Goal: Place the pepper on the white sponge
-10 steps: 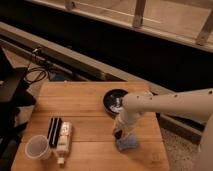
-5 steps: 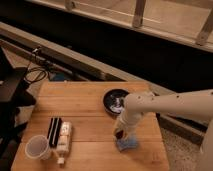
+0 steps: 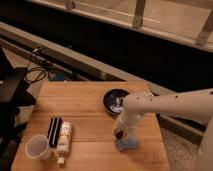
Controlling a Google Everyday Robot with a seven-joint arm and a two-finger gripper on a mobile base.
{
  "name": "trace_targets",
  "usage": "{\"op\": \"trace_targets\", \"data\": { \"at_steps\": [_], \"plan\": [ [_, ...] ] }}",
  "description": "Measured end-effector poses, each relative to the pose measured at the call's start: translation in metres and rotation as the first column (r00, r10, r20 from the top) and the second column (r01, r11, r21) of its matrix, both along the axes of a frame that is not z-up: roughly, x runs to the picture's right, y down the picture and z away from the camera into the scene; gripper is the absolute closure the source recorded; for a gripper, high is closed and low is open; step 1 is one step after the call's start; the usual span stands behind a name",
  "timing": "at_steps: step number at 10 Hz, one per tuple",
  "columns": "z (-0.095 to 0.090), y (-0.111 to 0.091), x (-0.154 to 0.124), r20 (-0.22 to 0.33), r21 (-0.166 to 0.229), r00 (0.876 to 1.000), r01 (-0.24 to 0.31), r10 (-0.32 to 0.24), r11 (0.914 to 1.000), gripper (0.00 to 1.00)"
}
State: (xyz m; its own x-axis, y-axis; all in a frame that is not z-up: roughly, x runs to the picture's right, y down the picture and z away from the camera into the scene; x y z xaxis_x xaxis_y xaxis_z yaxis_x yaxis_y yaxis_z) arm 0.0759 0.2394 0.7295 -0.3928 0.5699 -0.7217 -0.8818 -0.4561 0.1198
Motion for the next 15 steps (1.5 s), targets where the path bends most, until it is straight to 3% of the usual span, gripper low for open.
{"op": "trace_targets", "data": {
  "at_steps": [2,5,6,12,13,15],
  "plan": [
    [-0.007,0.009,0.023,-0.046,-0.005,0.997,-0.066,0.065,0.9978,1.0],
    [-0.018,0.021,0.056,-0.107,-0.007,0.984,-0.145,0.143,0.9894,0.98],
    [-0.017,0.023,0.055,-0.108,-0.015,0.984,-0.146,0.143,0.9892,0.93],
    [-0.006,0.043,0.029,-0.061,-0.127,0.995,-0.083,0.075,0.9884,0.32],
    [-0.001,0.047,0.023,-0.053,-0.145,0.997,-0.071,0.064,0.9869,0.24],
    [0.003,0.051,0.025,-0.061,-0.172,0.996,-0.072,0.062,0.9824,0.21]
  ]
}}
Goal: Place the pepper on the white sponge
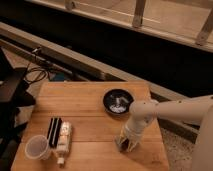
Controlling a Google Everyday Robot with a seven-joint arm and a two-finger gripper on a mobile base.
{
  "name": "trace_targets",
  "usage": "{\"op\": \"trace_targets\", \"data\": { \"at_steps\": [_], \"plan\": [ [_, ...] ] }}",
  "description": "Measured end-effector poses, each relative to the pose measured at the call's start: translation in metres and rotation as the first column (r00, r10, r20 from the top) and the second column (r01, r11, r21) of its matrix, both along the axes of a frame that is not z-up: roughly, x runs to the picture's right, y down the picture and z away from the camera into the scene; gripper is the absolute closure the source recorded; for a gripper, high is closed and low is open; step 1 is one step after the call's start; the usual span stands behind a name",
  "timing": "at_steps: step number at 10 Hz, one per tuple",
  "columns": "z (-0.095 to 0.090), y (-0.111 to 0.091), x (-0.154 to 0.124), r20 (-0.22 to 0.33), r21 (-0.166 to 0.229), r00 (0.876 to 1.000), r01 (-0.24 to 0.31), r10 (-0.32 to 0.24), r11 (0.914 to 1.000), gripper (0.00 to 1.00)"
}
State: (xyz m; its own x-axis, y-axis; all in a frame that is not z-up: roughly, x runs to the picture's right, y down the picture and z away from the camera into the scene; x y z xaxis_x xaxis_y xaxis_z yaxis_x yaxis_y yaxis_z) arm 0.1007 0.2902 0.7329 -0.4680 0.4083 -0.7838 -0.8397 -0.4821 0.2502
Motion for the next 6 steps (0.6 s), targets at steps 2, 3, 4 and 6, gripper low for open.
{"op": "trace_targets", "data": {
  "at_steps": [2,3,4,6],
  "plan": [
    [-0.005,-0.003,0.005,-0.017,0.016,1.0,0.008,-0.008,0.9998,0.21],
    [-0.01,-0.01,0.009,-0.046,0.067,0.999,0.019,-0.016,0.9976,0.21],
    [-0.017,-0.019,0.01,-0.064,0.112,0.998,0.033,-0.025,0.9932,0.21],
    [-0.044,-0.051,0.014,-0.107,0.23,0.993,0.067,-0.043,0.9708,0.21]
  ]
}}
